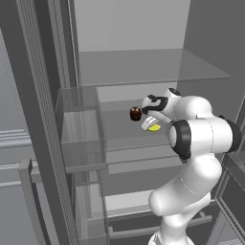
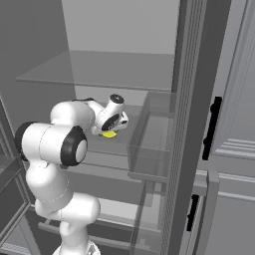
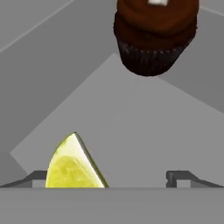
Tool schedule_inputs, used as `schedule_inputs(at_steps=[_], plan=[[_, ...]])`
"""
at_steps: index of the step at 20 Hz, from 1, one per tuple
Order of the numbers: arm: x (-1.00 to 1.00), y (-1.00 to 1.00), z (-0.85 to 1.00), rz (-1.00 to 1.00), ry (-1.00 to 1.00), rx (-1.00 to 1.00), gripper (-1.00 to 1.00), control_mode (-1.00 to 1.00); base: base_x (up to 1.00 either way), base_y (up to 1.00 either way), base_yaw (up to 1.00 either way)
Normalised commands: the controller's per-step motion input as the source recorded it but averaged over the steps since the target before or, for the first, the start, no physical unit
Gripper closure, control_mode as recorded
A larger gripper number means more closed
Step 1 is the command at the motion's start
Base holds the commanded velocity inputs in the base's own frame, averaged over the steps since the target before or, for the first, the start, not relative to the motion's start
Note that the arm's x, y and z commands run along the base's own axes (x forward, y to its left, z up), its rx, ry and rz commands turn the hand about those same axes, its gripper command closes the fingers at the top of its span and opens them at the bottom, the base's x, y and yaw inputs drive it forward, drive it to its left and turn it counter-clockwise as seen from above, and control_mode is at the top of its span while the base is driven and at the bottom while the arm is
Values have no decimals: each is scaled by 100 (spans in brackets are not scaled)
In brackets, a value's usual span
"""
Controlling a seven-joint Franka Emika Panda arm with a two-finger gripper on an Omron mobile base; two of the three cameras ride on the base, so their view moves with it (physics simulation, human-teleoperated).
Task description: Grab a lemon wedge from the fridge and one ice cube from the ice bowl, and put them in the glass of lemonade.
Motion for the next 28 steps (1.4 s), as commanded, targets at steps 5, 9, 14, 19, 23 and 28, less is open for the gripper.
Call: schedule_inputs(at_steps=[5, 9, 14, 19, 23, 28], plan=[[0, 5, 0, 0, 0, 0, 100, -100, 0, 0, 0], [0, 0, 0, 0, 0, 0, 100, -100, 0, 0, 0], [-16, 1, 0, 0, 0, 0, 100, -100, 0, 0, 0], [-70, 0, 17, 0, -3, 0, 100, -100, 0, 0, 0], [-99, -2, 40, -3, -5, 0, 100, -100, 0, 0, 0], [-87, 0, 64, -6, 0, 0, 100, -100, 0, 0, 0]])
